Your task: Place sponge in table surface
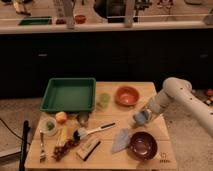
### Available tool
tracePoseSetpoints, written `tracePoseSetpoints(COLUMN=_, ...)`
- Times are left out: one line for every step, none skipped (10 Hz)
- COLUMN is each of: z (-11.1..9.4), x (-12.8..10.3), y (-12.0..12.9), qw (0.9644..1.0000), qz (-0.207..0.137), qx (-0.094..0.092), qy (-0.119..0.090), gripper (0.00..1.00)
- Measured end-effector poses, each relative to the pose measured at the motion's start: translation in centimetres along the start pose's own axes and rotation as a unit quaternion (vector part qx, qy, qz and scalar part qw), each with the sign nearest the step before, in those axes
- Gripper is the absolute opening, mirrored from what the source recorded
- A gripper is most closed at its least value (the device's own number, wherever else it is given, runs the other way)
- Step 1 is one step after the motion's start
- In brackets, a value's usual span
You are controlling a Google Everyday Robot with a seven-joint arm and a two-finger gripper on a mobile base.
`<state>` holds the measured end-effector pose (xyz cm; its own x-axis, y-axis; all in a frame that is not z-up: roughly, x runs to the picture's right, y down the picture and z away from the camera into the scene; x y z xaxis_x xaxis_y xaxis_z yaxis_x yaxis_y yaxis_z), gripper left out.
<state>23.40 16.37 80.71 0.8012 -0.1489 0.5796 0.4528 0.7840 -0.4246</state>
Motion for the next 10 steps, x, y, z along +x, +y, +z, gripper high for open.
tracePoseSetpoints(z=0.4, x=-0.2, y=-0.1, qw=0.9999, qz=-0.017, qx=0.0, qy=0.003, gripper=0.0)
tracePoseSetpoints(z=0.8, x=-0.3, y=-0.3, qw=0.9995, qz=-0.031, qx=0.0, qy=0.007, gripper=0.0)
tracePoseSetpoints(z=1.3, x=-0.6, y=-0.7, qw=0.9985, qz=-0.054, qx=0.002, qy=0.009, gripper=0.0)
tracePoseSetpoints(z=1.5, x=-0.7, y=-0.9, qw=0.9977, qz=-0.067, qx=0.005, qy=0.01, gripper=0.0)
tracePoseSetpoints(z=1.7, x=-0.8, y=-1.0, qw=0.9969, qz=-0.078, qx=0.006, qy=0.01, gripper=0.0)
tracePoseSetpoints(z=2.0, x=-0.9, y=-1.1, qw=0.996, qz=-0.088, qx=0.009, qy=0.008, gripper=0.0)
tracePoseSetpoints(z=2.3, x=-1.0, y=-1.3, qw=0.9954, qz=-0.095, qx=0.009, qy=0.006, gripper=0.0)
tracePoseSetpoints(z=2.7, x=-1.3, y=-1.5, qw=0.9945, qz=-0.104, qx=0.007, qy=0.004, gripper=0.0)
tracePoseSetpoints(z=3.2, x=-1.5, y=-1.6, qw=0.9938, qz=-0.111, qx=0.005, qy=0.001, gripper=0.0)
tracePoseSetpoints(z=3.5, x=-1.6, y=-1.5, qw=0.9935, qz=-0.114, qx=0.004, qy=0.0, gripper=0.01)
